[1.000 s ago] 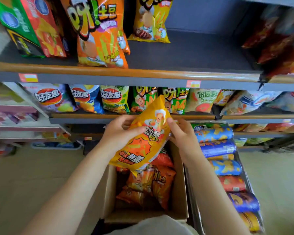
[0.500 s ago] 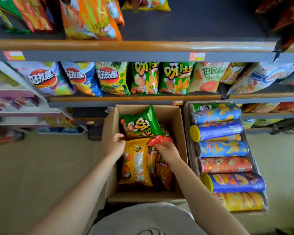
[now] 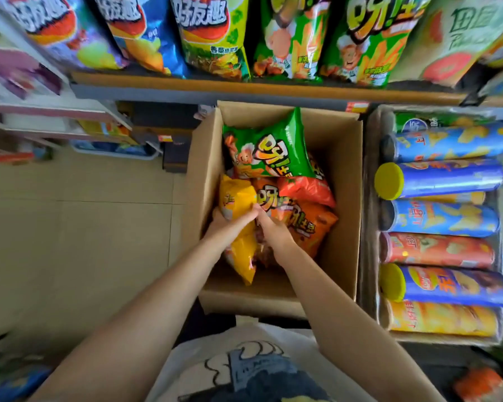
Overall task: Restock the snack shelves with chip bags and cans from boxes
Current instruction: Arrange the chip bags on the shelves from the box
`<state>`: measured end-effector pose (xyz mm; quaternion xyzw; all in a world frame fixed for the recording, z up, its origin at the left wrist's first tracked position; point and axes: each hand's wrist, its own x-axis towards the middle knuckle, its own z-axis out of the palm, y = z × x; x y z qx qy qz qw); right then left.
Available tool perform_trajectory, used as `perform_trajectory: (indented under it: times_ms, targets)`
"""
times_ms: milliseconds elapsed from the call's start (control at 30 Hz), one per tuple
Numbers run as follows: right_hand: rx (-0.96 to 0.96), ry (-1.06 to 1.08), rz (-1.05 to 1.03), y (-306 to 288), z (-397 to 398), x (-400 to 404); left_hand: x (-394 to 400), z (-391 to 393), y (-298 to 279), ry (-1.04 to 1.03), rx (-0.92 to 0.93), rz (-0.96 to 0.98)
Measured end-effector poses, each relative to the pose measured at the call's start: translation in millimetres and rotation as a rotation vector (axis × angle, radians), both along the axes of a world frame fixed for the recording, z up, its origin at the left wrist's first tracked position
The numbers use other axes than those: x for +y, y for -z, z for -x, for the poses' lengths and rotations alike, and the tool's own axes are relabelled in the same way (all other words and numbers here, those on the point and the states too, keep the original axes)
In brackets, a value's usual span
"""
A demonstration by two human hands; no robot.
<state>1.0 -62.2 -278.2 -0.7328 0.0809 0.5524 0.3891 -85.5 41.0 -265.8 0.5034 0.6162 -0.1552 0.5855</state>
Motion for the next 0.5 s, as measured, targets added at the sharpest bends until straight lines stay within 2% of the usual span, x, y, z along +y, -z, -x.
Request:
perform_trajectory:
  times_ms: [67, 233, 333, 500]
  targets:
    - [-0.109, 0.040, -0.058, -25.3, -9.0, -6.0, 4.5, 2.9, -12.5, -0.077, -0.139, -0.027]
    - [-0.489, -0.118, -0.330, -105.2, -34.4, -11.5, 21.0, -8.5, -72.5, -0.195, -0.474, 0.037]
    - [-0.636, -0.190, -0.416, -171.8, -53.3, -2.8, 43.0, -39.3, -129.6, -0.147, -0.632, -0.039]
    - [-0.887, -0.278, -0.375, -260.3, -79.9, 9.3, 67.6, -85.3, -219.3, 0.036, -0.818, -0.200]
